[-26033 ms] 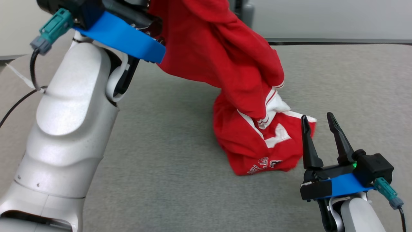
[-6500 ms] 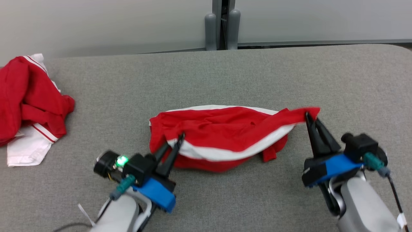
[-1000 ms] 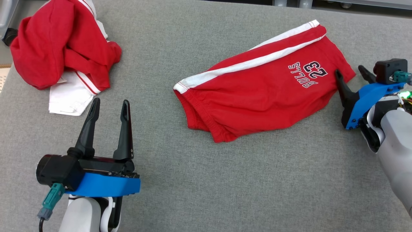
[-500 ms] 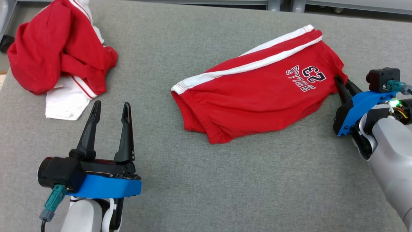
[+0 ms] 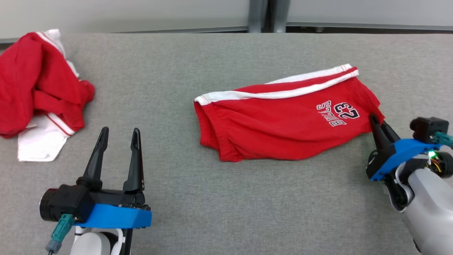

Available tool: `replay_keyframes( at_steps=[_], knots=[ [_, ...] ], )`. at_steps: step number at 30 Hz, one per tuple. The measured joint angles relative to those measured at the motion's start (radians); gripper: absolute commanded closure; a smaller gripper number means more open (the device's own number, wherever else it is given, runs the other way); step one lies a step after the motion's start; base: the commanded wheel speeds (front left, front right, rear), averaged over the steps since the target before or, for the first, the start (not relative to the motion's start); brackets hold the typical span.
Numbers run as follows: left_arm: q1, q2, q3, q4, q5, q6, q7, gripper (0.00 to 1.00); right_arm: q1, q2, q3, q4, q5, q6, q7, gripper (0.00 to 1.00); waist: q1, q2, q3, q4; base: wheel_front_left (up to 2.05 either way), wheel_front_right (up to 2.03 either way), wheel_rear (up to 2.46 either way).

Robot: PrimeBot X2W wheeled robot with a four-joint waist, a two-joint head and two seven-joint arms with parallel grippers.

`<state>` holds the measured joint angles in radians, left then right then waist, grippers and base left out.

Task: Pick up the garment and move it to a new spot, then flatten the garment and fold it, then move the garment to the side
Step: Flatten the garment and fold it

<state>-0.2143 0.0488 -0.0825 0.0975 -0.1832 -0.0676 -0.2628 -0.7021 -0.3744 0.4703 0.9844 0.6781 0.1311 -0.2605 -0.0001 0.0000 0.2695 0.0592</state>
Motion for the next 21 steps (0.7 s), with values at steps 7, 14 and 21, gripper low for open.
replay_keyframes(
  at_steps=[7,14,21],
  knots=[
    [0.032,0.000,0.010,0.006,0.008,-0.006,0.000,0.00,0.137,-0.015,-0.155,-0.100,-0.024,0.000,-0.001,1.00,0.0000,0.0000,-0.034,-0.062,0.00,0.00,0.00],
    [0.038,0.000,0.007,0.008,0.008,-0.007,0.000,0.00,0.244,-0.019,-0.297,-0.132,-0.064,0.000,-0.001,1.00,0.0000,0.0000,-0.053,-0.083,0.00,0.00,0.00],
    [0.043,0.000,0.006,0.013,0.008,-0.012,0.000,0.00,0.255,0.018,-0.366,-0.185,-0.115,0.000,-0.001,1.00,0.0000,0.0000,-0.060,-0.084,0.00,0.00,0.00]
  ],
)
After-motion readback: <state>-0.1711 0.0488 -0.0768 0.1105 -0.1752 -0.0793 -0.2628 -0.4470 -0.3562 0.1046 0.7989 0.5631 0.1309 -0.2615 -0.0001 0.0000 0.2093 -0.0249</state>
